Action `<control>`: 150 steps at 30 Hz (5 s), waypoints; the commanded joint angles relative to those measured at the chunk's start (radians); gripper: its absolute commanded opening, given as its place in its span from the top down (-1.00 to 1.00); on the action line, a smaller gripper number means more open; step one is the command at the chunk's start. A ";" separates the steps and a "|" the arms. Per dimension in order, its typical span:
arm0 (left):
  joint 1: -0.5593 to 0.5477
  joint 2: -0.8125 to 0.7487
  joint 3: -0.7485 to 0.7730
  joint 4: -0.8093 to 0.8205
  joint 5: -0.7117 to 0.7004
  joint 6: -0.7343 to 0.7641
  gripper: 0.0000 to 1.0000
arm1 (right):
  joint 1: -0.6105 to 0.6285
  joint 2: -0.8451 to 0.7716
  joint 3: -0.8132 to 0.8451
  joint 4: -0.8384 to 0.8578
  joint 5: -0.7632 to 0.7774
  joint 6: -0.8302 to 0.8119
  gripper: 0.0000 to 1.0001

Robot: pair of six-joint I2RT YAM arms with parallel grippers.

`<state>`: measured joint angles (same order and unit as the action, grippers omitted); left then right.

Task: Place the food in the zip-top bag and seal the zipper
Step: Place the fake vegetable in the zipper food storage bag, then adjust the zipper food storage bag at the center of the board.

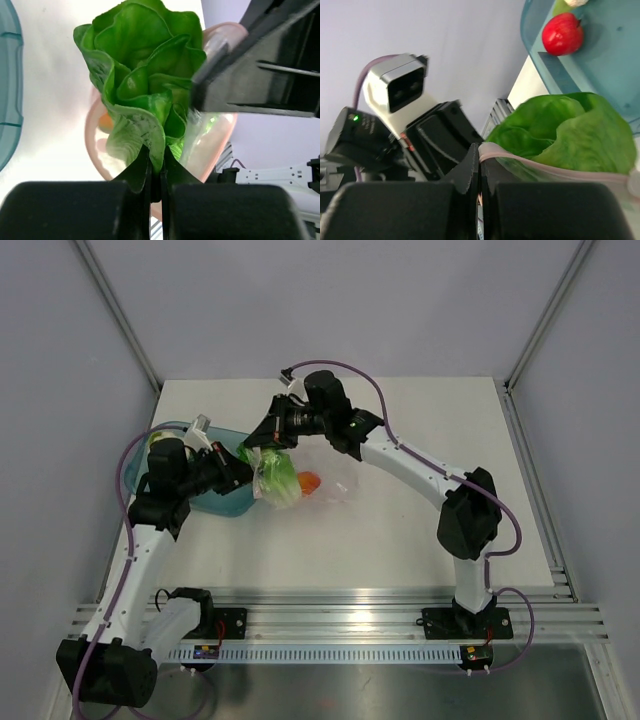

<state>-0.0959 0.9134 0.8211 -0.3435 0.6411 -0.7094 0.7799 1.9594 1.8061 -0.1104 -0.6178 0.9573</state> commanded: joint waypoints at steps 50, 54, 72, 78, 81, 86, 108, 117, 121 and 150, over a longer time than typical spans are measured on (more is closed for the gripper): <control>0.024 -0.057 0.366 -0.292 -0.208 0.284 -0.82 | 0.004 0.145 -0.096 0.936 -0.088 0.586 1.00; 0.024 -0.059 0.409 -0.319 -0.225 0.301 -0.96 | -0.007 0.133 -0.125 0.953 -0.083 0.594 1.00; 0.065 -0.084 0.454 -0.433 -0.353 0.248 -0.98 | -0.036 0.087 -0.208 1.037 -0.079 0.629 1.00; 0.160 -0.099 0.351 -0.439 -0.371 0.173 -0.87 | -0.053 0.052 -0.251 1.055 -0.086 0.629 1.00; 0.203 -0.120 0.306 -0.427 -0.373 0.133 -0.79 | -0.064 0.033 -0.267 1.060 -0.089 0.630 1.00; 0.252 -0.142 0.268 -0.414 -0.402 0.061 -0.67 | -0.082 0.006 -0.290 1.078 -0.095 0.636 1.00; 0.326 0.097 -0.135 0.317 0.198 -0.372 -0.25 | -0.126 -0.050 -0.277 1.180 -0.206 0.704 0.99; 0.326 0.214 -0.122 0.406 0.241 -0.406 -0.03 | -0.126 -0.039 -0.268 1.209 -0.212 0.727 0.98; 0.315 0.243 -0.116 0.431 0.267 -0.404 -0.03 | -0.125 -0.024 -0.254 1.223 -0.211 0.741 0.97; 0.156 0.265 -0.093 0.495 0.338 -0.374 0.25 | -0.117 -0.010 -0.241 1.221 -0.201 0.744 0.97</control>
<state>0.0845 1.1755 0.6979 0.0956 0.9356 -1.0996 0.6571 1.9743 1.5185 1.0462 -0.8246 1.7035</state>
